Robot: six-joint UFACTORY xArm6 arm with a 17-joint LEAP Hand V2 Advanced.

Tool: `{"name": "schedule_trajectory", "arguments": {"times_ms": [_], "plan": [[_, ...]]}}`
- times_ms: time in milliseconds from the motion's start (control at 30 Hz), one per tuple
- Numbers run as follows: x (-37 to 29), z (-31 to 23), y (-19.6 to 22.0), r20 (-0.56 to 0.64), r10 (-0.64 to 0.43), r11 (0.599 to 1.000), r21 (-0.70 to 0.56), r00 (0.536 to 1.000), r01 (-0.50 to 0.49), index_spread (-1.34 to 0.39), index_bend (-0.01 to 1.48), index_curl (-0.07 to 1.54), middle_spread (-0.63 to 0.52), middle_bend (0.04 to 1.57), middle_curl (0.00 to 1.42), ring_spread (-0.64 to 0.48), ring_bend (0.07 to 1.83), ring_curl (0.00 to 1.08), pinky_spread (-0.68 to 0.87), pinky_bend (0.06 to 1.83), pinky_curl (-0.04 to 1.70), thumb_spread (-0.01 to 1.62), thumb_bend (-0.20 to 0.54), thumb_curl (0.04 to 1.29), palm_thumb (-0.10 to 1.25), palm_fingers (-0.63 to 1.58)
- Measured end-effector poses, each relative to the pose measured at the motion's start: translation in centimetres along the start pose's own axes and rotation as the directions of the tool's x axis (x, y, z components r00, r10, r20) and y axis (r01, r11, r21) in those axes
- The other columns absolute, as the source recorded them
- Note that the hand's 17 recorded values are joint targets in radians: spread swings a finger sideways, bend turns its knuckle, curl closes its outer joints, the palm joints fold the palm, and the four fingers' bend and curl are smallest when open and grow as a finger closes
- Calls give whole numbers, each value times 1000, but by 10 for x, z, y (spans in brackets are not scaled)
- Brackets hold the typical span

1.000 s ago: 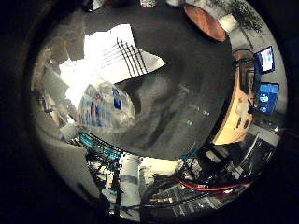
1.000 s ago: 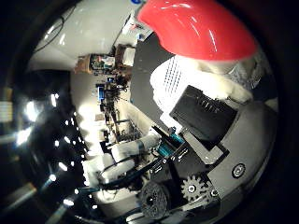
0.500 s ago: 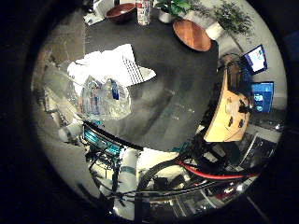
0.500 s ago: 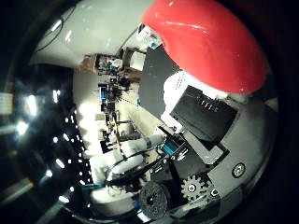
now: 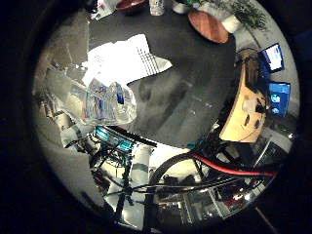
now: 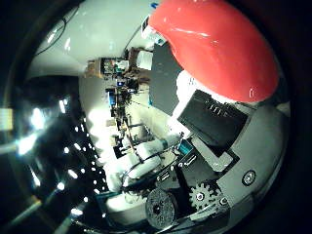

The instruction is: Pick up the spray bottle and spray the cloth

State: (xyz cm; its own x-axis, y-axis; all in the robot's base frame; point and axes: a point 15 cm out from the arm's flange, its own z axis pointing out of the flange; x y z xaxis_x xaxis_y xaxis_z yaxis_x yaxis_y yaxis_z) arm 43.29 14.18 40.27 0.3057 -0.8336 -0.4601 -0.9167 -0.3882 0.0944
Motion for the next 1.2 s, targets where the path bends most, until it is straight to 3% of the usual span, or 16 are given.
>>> {"name": "schedule_trajectory", "arguments": {"times_ms": [400,533,733,900,1200], "plan": [[23,54,-23,42,72,991,-114,997,-67,-260,1145,655,-168,1307,653,-221,1413,546,-309,1271,617,576,-20,998,1014,1243],[20,49,-23,45,69,993,-101,997,-64,-260,1145,656,-168,1307,652,-221,1413,546,-309,1271,617,575,-19,994,1014,1243],[-9,16,-22,42,57,998,5,997,-57,-260,1145,656,-168,1307,652,-221,1413,546,-309,1271,617,575,-19,990,1015,1243],[-43,-1,-38,136,24,993,108,990,-39,-260,1145,656,-168,1308,651,-221,1413,546,-309,1267,616,575,-20,988,1014,1242],[-89,-36,-80,212,-41,940,339,976,-34,-261,1140,655,-167,1311,653,-217,1415,543,-312,1262,612,606,-18,986,1007,1249]]}}
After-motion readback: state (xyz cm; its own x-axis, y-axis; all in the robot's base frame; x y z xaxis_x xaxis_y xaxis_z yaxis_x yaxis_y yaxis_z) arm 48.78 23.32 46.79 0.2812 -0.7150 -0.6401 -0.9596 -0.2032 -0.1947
